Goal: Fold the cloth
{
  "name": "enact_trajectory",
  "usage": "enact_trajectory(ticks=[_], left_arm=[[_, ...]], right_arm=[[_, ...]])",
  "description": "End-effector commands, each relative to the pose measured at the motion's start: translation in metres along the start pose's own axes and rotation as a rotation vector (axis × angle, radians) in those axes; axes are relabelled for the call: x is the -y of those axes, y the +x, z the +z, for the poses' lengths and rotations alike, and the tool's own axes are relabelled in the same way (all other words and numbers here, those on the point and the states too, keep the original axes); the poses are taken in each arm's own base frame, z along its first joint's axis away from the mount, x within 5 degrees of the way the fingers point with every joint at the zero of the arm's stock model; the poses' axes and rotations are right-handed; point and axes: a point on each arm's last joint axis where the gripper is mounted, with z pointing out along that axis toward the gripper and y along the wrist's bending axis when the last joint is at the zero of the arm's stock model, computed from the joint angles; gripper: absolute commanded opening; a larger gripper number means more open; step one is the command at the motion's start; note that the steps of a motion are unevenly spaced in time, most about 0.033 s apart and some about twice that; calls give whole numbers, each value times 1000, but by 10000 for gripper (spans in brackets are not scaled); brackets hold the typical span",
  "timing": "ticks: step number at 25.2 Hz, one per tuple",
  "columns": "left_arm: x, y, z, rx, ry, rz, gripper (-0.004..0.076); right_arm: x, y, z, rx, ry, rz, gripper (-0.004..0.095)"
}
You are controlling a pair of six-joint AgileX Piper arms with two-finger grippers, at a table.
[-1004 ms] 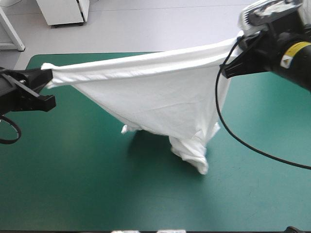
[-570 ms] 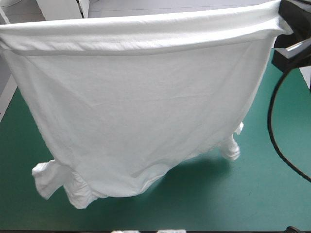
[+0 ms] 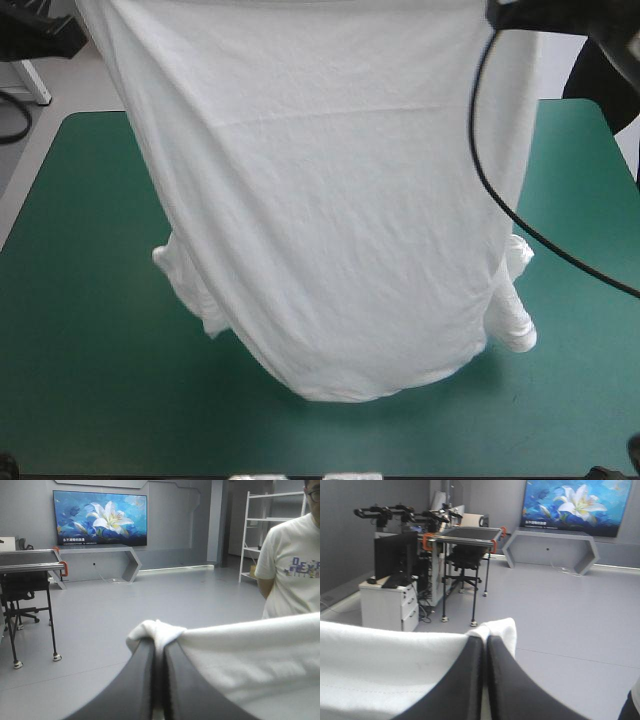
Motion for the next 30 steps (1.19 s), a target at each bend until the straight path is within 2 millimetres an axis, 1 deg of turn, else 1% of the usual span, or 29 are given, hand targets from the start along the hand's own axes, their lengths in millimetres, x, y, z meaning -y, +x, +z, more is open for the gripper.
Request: enact_trajectory(ticks=[1,2,3,5,6,7,9,12,14,16,18,19,22,24,27,30], left_arm=[[-9,-10,20,155,-22,-21,-10],[-20,-3,43,168,-32,-37,-10],[-28,4,62,171,-42,-45,-10],[-42,17,92,189,-52,-64,-10],[-48,21,104,220,-65,-69,-10],[-56,23,117,284,-76,-81,-10],[-62,22,129,368,-77,-79,-10],[-63,26,139,396,-49,-67,-10],[-63,31,143,369,-28,-71,-10],[-61,38,147,295,-7,-59,-10],[-60,48,151,200,19,-47,-10],[-59,55,153,138,29,-33,-10],[-57,75,155,-69,59,-25,-10],[-56,89,153,-221,67,-44,-10],[-59,108,152,-395,36,-88,-10],[-60,124,147,-555,16,-137,-10]], right_arm=[[1,1,31,111,78,-37,-17],[2,13,59,108,70,-4,-18],[7,22,79,112,62,26,-17],[23,31,106,187,55,71,-18],[32,33,114,216,61,86,-17],[46,37,125,244,66,105,-17],[62,37,133,299,53,116,-17],[68,40,141,308,22,111,-17],[67,46,146,270,12,100,-17],[66,57,153,194,7,94,-17],[65,69,159,93,-3,83,-17],[65,78,162,21,-8,77,-18],[63,97,167,-131,-20,74,-17],[62,111,169,-251,-28,67,-17],[61,135,173,-412,-41,70,-17],[59,153,169,-537,-54,78,-17]])
